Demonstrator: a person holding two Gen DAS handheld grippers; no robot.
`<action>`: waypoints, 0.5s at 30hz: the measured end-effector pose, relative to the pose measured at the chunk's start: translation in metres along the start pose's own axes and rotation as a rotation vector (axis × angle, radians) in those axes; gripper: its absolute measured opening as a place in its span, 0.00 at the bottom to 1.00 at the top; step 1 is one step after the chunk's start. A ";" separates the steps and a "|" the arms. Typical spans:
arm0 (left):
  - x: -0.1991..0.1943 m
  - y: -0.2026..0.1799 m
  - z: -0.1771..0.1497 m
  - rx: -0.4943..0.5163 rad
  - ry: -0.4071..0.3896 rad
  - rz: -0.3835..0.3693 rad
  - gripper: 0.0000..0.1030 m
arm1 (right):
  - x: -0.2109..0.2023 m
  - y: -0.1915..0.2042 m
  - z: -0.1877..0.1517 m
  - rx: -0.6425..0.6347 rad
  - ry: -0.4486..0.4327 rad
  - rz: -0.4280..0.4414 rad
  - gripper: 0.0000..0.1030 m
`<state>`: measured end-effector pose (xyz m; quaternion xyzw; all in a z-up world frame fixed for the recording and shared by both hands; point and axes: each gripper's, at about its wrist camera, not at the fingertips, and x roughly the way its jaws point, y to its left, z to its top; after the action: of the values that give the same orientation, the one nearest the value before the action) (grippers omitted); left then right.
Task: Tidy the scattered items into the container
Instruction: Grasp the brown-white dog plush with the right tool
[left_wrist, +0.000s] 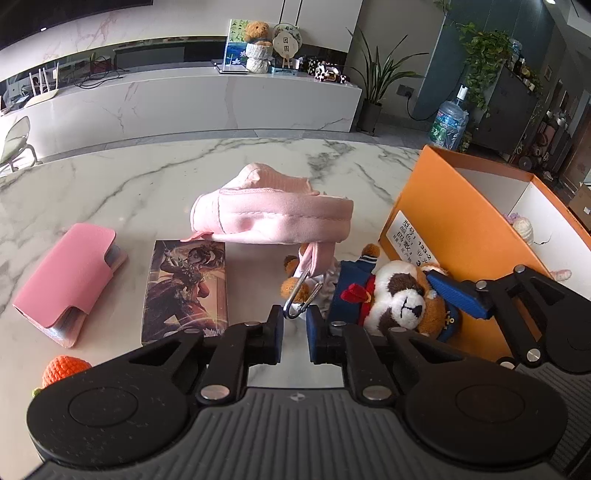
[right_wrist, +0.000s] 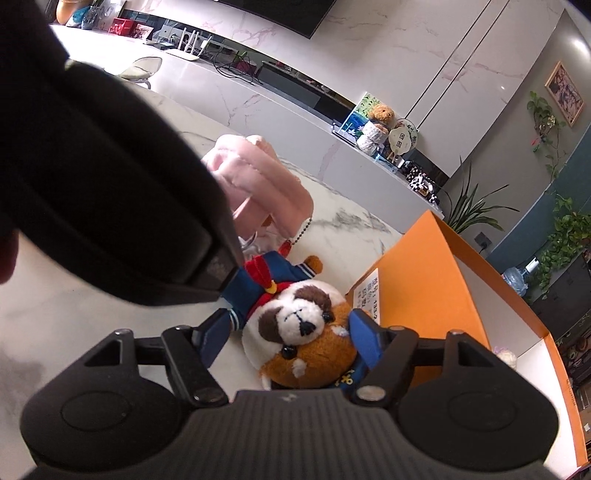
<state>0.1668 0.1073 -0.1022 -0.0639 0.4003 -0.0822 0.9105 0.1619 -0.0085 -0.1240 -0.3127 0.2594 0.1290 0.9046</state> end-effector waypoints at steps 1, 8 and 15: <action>-0.002 -0.001 0.001 0.001 -0.004 -0.002 0.13 | 0.000 -0.001 0.000 -0.003 0.001 -0.004 0.58; -0.018 -0.006 -0.001 -0.003 -0.027 0.013 0.12 | -0.009 -0.001 -0.003 -0.022 -0.005 0.000 0.50; -0.047 0.002 -0.010 -0.022 -0.047 0.085 0.01 | -0.030 0.002 0.002 -0.022 -0.034 0.033 0.50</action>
<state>0.1284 0.1182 -0.0751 -0.0589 0.3821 -0.0372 0.9215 0.1372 -0.0083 -0.1076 -0.3161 0.2476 0.1523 0.9031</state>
